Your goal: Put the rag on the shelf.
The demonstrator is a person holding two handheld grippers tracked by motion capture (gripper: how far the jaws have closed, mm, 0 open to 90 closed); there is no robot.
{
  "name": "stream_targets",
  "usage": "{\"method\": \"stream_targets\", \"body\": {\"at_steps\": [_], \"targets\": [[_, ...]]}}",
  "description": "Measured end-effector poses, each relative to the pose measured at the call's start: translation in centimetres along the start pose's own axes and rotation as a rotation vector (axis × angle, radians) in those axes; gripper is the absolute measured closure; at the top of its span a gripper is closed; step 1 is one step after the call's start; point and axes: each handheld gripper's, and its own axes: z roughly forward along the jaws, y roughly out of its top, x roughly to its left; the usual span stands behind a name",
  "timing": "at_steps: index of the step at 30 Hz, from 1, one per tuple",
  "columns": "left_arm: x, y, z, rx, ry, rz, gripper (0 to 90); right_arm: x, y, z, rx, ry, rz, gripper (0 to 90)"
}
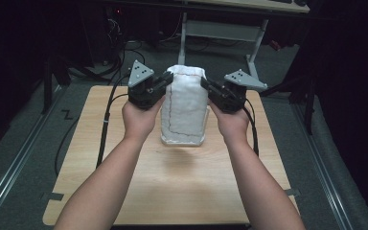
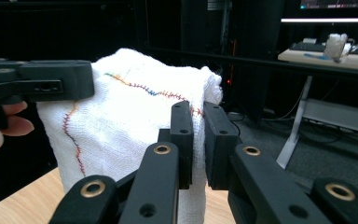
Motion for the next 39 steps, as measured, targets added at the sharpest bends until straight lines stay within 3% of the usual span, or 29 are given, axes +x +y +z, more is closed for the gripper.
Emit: {"method": "stream_targets", "body": {"at_steps": [5,11,12,13,21,26,28,31,36,39], "targets": [[1.7,-0.8,2.2,0.034,-0.004,-0.063,85.6,-1.4,-0.3,2.1,0.023,-0.003,0.02,83.8],[2.7,-1.3,4.0,0.051,-0.002,-0.095,85.6,-2.7,0.0,3.4,0.056,-0.004,0.026,83.6],[3.0,-1.4,4.3,0.047,-0.008,-0.109,85.6,-2.9,0.0,3.7,0.059,-0.005,0.024,83.6],[3.7,-1.5,4.9,0.064,-0.02,-0.148,85.6,-3.4,0.1,4.3,0.072,-0.006,0.032,83.6],[4.7,-2.5,6.5,0.125,0.012,-0.133,85.4,-4.3,-1.0,6.5,0.121,-0.018,0.04,83.4],[5.3,-4.2,7.5,0.193,0.014,-0.156,85.3,-5.0,-2.4,7.7,0.177,-0.014,0.052,83.1],[5.5,-5.1,8.0,0.242,0.011,-0.167,85.2,-5.2,-3.2,8.3,0.225,-0.026,0.021,82.9],[5.7,-5.7,8.4,0.3,0.021,-0.167,85.0,-5.4,-3.7,8.6,0.245,-0.033,0.023,82.5],[5.9,-6.2,8.4,0.303,0.023,-0.164,84.0,-5.9,-4.4,9.1,0.295,-0.042,0.049,78.7],[5.9,-6.2,8.0,0.275,0.026,-0.145,73.9,-6.3,-4.4,9.1,0.297,-0.031,0.069,68.9]]}}
